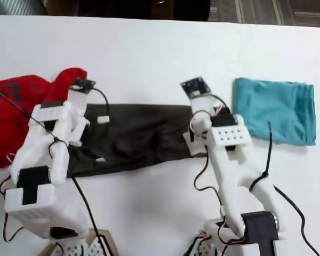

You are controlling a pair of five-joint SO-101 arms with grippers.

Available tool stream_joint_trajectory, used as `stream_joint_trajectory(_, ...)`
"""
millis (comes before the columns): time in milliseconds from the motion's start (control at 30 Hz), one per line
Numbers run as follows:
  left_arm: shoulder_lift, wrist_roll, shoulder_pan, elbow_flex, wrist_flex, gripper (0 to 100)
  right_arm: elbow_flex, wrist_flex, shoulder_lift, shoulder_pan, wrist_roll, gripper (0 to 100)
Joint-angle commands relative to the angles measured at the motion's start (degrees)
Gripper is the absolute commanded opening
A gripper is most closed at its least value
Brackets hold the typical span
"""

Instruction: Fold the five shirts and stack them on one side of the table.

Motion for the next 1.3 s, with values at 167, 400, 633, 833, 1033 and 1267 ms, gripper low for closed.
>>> stream_joint_trajectory(167, -0.26, -0.35, -0.18, 0.13, -1.23, 3, 3.08, -8.04, 8.66, 6.55, 4.31, 2.1)
stream_joint_trajectory(400, -0.26, -0.35, -0.18, 0.13, -1.23, 3, 3.08, -1.10, 9.54, 14.64, 13.36, 2.1)
stream_joint_trajectory(633, -0.26, -0.09, -0.18, 0.13, -1.32, 3, 3.16, 1.10, 1.45, 12.53, 14.24, 2.1)
stream_joint_trajectory(833, -2.73, 5.89, -0.62, -2.59, 2.02, 3, 3.43, -5.23, -14.46, 12.26, 1.14, 2.1)
stream_joint_trajectory(1033, -13.19, 7.82, -4.22, -2.77, 2.46, 3, 15.30, -28.26, -19.12, 11.82, -5.45, 2.1)
stream_joint_trajectory(1267, -20.92, 7.74, -9.41, 11.47, -12.04, 3, 24.44, -47.08, -11.21, 11.12, -5.45, 2.1)
